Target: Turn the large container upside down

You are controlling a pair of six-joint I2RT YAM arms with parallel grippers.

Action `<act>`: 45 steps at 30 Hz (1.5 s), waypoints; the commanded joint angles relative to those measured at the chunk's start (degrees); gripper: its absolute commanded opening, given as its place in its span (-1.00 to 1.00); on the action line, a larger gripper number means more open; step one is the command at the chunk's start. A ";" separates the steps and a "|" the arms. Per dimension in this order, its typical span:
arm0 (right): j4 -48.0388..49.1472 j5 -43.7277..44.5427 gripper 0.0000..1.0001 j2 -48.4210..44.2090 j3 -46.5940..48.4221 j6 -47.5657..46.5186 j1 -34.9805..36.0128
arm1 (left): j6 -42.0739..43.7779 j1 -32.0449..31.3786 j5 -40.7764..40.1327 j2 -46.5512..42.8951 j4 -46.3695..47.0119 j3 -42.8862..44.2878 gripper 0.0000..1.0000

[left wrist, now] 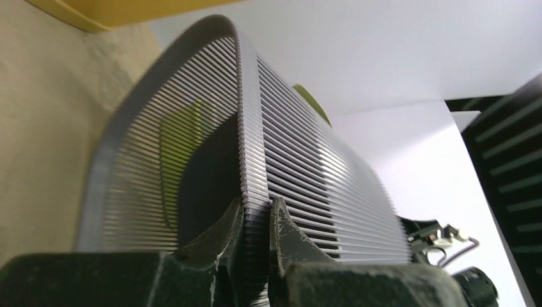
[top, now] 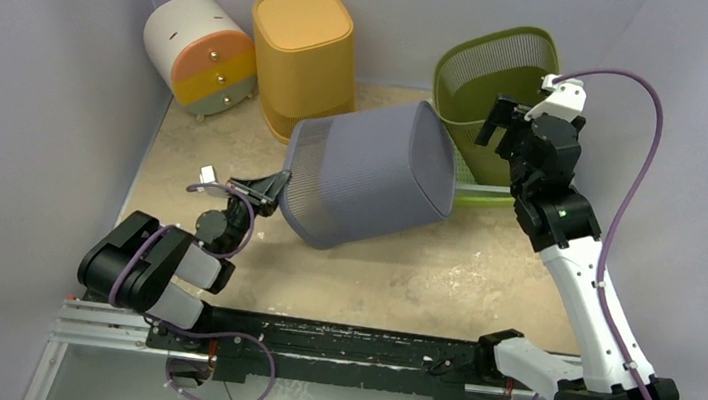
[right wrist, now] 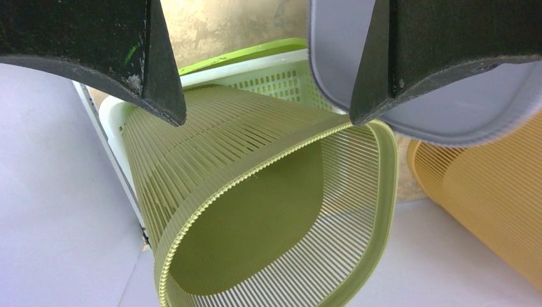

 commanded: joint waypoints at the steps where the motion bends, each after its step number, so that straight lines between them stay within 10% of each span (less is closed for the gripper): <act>1: 1.81 0.27 1.00 -0.12 1.03 -1.00 -0.20 | 12.22 0.99 0.77 6.92 10.42 -9.25 -1.00; 21: 2.16 -0.59 1.00 -0.27 -1.09 -0.79 -0.20 | 18.36 3.25 1.98 17.62 10.13 -7.99 -1.00; 29: -0.34 -3.45 1.00 -1.30 -0.42 -2.03 -0.20 | 18.82 3.35 2.74 21.62 7.99 -5.17 -0.53; 45: -8.27 -28.93 1.00 -11.03 -8.67 -4.75 0.39 | 44.17 3.35 -22.35 -35.41 -94.58 31.86 -0.06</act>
